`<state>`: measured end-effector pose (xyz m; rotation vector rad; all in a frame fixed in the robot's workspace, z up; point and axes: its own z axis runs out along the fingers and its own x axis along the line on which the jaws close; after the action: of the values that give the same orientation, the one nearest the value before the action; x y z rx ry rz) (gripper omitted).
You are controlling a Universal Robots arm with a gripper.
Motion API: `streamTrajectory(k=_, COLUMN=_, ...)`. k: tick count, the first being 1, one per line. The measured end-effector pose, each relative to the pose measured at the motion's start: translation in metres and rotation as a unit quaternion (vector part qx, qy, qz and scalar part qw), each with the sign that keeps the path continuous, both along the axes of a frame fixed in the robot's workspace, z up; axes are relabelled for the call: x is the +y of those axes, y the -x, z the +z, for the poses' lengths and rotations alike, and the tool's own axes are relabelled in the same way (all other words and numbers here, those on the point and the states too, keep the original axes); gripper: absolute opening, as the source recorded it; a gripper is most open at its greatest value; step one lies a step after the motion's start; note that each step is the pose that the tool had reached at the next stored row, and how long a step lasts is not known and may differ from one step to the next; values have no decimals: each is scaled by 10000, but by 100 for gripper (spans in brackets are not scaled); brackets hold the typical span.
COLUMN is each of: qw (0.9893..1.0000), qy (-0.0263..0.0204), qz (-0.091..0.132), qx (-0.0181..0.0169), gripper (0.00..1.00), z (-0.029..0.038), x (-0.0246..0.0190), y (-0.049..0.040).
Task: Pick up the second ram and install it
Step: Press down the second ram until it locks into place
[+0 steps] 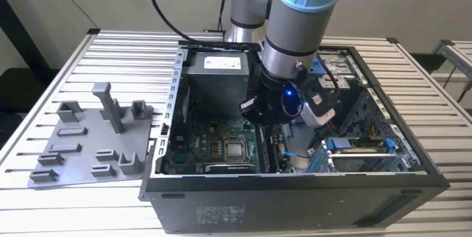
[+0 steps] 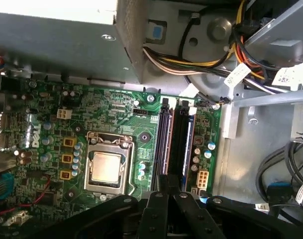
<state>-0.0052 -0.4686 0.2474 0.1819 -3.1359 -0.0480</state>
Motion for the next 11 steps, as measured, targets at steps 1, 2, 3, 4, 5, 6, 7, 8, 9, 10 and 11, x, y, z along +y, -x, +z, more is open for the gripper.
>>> streamTrajectory(k=1, qw=10000, qy=0, qz=66, qx=0, gripper=11, z=0, x=0, y=0)
streamTrajectory(k=2, qw=9999, qy=0, qz=133, qx=0, gripper=11, z=0, x=0, y=0)
streamTrajectory(k=3, qw=9998, qy=0, qz=206, qx=-1, gripper=11, z=0, x=0, y=0)
streamTrajectory(k=4, qw=9996, qy=0, qz=283, qx=-2, gripper=11, z=0, x=0, y=0)
streamTrajectory(k=5, qw=9994, qy=0, qz=359, qx=-3, gripper=11, z=0, x=0, y=0)
streamTrajectory(k=6, qw=9990, qy=0, qz=443, qx=-5, gripper=11, z=0, x=0, y=0)
streamTrajectory(k=7, qw=9987, qy=0, qz=515, qx=-7, gripper=11, z=0, x=0, y=0)
streamTrajectory(k=8, qw=9983, qy=0, qz=583, qx=-8, gripper=11, z=0, x=0, y=0)
streamTrajectory(k=9, qw=9979, qy=0, qz=650, qx=-9, gripper=11, z=0, x=0, y=0)
streamTrajectory(k=10, qw=9974, qy=0, qz=717, qx=-9, gripper=11, z=0, x=0, y=0)
streamTrajectory(k=11, qw=9969, qy=0, qz=784, qx=-10, gripper=11, z=0, x=0, y=0)
